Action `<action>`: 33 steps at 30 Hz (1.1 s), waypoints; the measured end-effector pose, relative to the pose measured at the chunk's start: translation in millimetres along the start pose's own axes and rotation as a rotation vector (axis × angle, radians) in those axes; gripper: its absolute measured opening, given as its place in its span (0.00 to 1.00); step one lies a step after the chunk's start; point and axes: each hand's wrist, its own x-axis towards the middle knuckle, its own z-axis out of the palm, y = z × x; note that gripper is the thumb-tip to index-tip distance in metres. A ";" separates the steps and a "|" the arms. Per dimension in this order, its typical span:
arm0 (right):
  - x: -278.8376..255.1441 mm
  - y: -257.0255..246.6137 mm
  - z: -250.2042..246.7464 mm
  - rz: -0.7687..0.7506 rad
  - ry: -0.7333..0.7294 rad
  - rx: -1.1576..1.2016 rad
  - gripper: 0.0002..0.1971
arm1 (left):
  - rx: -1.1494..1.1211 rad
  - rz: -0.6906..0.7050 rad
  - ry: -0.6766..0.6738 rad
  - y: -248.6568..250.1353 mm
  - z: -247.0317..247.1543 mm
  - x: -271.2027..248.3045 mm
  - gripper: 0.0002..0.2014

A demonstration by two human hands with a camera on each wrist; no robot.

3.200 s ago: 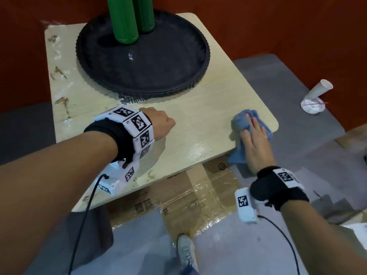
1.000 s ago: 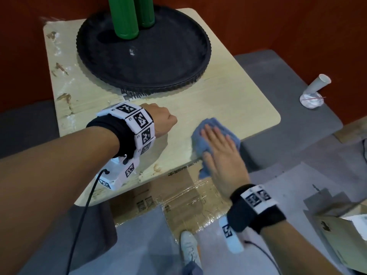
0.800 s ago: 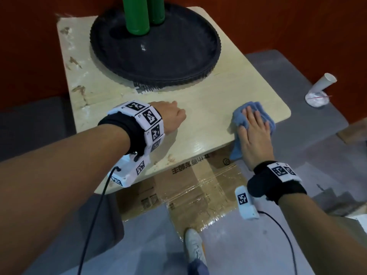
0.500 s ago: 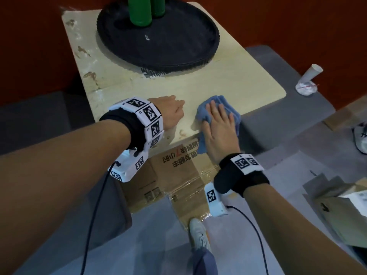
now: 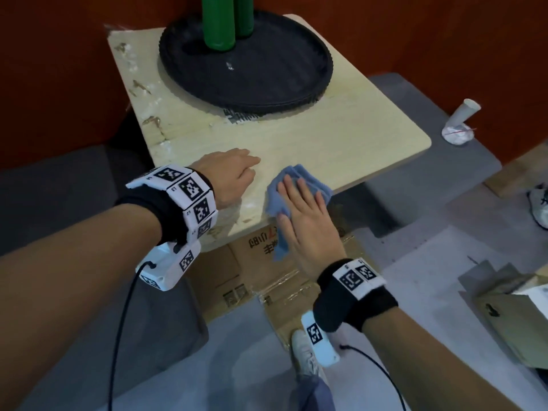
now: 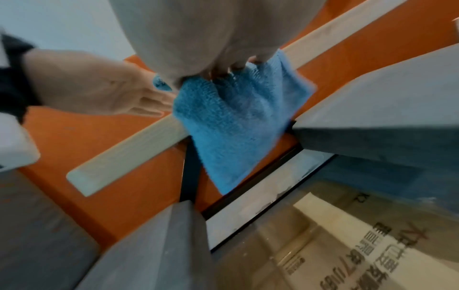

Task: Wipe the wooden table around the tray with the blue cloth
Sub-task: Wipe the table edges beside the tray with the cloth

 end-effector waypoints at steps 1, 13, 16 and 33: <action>0.8 4.2 -2.2 -0.024 -0.019 -0.030 0.28 | -0.005 0.001 -0.001 -1.6 0.3 0.3 0.24; 9.6 0.4 -6.7 0.047 0.005 -0.001 0.28 | -0.118 0.122 0.079 -10.4 -1.0 -24.5 0.23; 16.6 -7.5 -5.2 0.222 0.083 0.070 0.28 | -0.160 0.125 0.115 -19.8 1.8 -34.7 0.22; 16.4 -8.8 -5.1 0.066 -0.005 0.019 0.28 | -0.338 0.102 0.345 -20.5 0.4 -41.2 0.20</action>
